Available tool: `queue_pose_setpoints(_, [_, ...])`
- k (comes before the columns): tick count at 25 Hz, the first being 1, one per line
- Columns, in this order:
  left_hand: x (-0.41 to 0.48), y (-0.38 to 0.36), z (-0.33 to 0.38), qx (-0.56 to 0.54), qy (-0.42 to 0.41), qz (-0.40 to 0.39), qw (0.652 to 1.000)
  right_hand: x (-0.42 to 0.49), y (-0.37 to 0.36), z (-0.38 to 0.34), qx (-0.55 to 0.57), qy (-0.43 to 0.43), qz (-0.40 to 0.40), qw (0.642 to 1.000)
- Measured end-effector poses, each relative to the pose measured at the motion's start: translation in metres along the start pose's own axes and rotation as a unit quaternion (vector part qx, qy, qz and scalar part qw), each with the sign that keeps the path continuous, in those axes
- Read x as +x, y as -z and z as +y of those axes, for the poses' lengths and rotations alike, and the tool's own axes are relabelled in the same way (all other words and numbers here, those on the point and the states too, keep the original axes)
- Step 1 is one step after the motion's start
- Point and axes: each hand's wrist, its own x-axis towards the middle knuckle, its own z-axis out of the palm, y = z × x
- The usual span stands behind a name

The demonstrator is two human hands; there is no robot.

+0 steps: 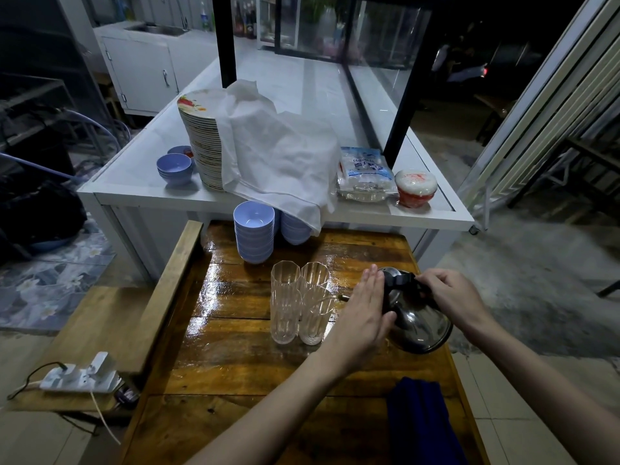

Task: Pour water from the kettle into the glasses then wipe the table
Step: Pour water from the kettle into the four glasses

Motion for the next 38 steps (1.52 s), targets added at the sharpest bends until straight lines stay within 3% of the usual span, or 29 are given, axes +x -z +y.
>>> queue_pose_setpoints(38, [0.003,0.004,0.003,-0.028,0.004,0.026,0.999,0.008,0.013,-0.032,-0.094,0.051,0.027,0.994])
